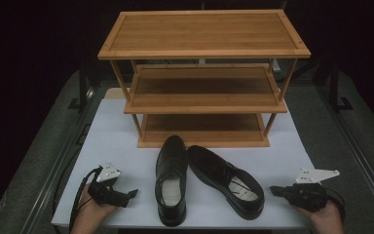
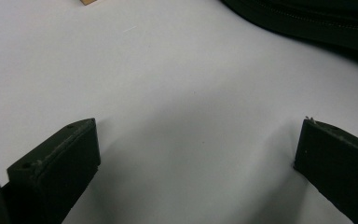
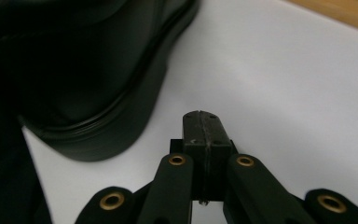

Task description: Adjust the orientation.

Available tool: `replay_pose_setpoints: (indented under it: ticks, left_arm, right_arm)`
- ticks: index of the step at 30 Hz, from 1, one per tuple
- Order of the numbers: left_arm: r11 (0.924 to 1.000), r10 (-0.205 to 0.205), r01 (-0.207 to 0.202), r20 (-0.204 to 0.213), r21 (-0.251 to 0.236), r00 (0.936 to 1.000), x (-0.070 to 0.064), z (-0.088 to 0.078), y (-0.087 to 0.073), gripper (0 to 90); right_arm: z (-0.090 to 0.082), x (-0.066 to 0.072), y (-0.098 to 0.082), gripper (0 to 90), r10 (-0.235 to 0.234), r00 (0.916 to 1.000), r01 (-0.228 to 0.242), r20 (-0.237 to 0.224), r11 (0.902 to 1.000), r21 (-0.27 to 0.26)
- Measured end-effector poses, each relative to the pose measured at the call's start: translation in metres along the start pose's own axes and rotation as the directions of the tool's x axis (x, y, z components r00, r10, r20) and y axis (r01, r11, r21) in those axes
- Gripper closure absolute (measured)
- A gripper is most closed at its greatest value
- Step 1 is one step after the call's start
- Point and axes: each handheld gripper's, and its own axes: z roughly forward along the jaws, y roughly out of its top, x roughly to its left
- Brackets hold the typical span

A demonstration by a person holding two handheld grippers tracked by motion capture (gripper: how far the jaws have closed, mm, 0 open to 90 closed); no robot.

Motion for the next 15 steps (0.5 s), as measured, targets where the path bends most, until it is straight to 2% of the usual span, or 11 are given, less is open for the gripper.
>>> replay_pose_setpoints:
  ticks: [6,12,15]
  left_arm:
    - [1.0,-0.001,0.001,0.001,0.0,1.0,0.0,0.0,0.0,0.0]
    - [1.0,-0.001,0.001,0.001,0.0,1.0,0.0,0.0,0.0,0.0]
    - [1.0,-0.001,0.001,0.001,0.001,1.0,0.0,0.0,0.0,0.0]
  right_arm:
    - [0.009,0.008,0.002,90.0,-0.037,0.9965,0.039,-0.075,0.999,0.024]
    - [0.016,0.016,0.004,90.0,-0.062,0.9914,0.067,-0.115,0.997,0.039]
    - [0.017,0.017,0.004,90.0,-0.061,0.9909,0.066,-0.12,0.9969,0.041]
